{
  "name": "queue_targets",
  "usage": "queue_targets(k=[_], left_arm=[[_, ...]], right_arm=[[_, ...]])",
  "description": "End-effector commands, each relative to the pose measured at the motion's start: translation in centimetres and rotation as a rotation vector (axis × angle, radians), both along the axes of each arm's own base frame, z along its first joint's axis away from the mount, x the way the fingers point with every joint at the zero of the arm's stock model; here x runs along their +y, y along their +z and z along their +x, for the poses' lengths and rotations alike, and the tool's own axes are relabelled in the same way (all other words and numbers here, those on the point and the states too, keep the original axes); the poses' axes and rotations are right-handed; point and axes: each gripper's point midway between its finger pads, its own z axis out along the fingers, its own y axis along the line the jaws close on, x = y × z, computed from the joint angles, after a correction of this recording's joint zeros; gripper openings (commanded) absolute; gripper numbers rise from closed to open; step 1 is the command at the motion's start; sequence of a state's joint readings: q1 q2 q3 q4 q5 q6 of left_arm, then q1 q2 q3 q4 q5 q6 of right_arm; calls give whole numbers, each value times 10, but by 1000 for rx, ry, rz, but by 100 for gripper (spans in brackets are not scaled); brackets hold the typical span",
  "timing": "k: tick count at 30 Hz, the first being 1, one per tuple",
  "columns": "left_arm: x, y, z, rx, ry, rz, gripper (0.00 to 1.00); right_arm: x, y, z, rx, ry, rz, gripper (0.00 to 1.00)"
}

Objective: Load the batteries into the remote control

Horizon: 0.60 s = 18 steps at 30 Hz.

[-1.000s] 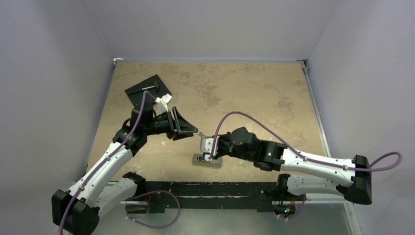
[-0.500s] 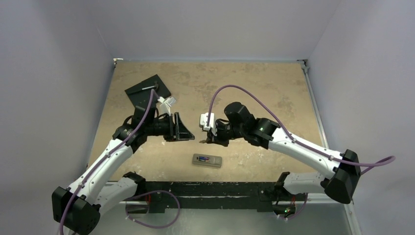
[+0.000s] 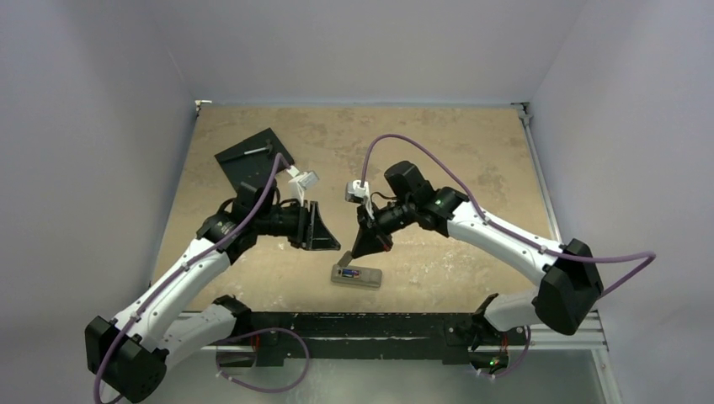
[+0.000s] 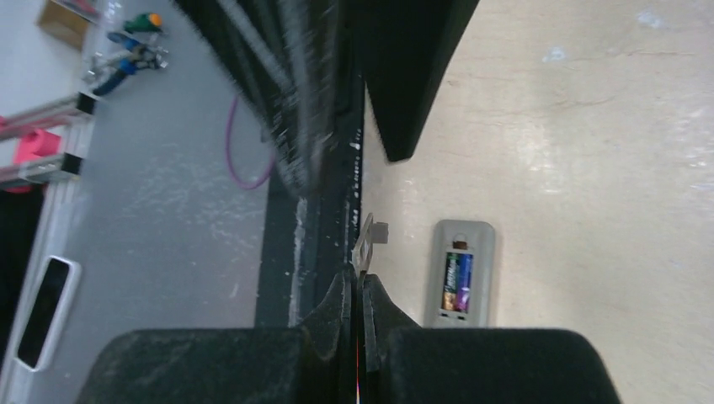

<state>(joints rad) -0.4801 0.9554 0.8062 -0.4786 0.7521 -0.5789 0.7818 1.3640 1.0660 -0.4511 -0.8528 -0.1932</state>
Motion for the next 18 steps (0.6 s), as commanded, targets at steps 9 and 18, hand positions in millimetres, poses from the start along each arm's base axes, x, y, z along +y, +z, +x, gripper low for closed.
queue_targets(k=[9,18], left_arm=[[-20,18,-18,-140,-145,-33,40],[-19,17,-18,-164,-145,-34,39]], right_arm=[[14,40,-6,152,80,158,0],[14,40,-10,220,120,175,0]])
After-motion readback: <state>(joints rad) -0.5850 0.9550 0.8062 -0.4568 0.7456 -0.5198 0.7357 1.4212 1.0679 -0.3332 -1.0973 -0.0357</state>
